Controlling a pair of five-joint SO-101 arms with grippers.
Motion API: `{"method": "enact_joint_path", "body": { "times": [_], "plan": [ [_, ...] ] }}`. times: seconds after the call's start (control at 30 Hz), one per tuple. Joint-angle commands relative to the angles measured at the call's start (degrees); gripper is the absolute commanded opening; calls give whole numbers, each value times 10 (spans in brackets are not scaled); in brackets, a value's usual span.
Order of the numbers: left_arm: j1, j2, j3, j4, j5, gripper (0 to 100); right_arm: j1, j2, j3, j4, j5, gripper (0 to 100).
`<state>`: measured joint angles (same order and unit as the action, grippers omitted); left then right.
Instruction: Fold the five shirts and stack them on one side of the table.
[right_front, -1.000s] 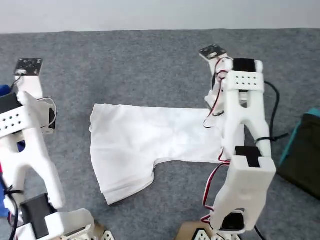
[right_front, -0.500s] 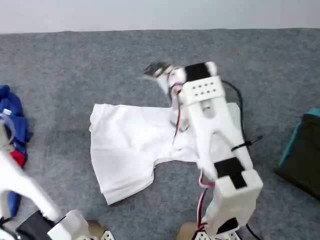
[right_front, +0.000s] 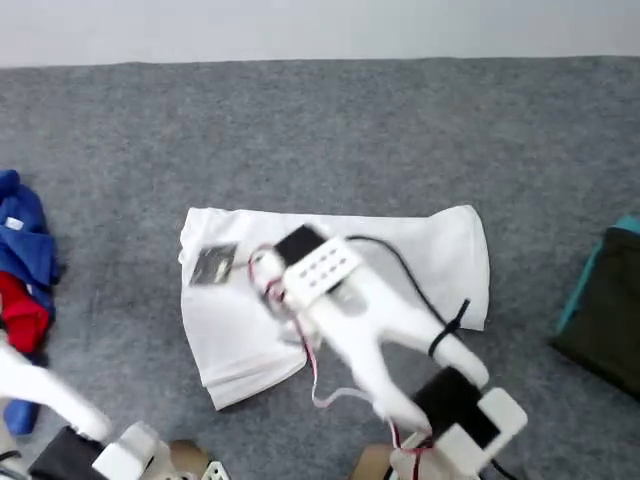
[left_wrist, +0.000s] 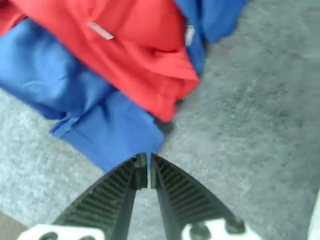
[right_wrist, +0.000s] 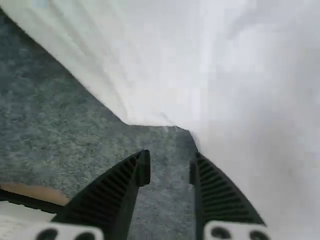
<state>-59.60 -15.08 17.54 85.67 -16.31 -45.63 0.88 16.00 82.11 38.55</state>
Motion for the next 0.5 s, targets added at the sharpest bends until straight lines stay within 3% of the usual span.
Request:
{"method": "enact_joint_path", "body": {
  "times": [0.0,0.2,0.47],
  "plan": [
    [-25,-22,-1,-9,-8,25,-53,-48,15,-16,9,229],
    [-45,-24,7,-7,-8,25,-122,-49,35,-29,36,229],
    [-88,-25,11,-11,-8,25,-147,-49,97,-114,69,229]
  ]
}}
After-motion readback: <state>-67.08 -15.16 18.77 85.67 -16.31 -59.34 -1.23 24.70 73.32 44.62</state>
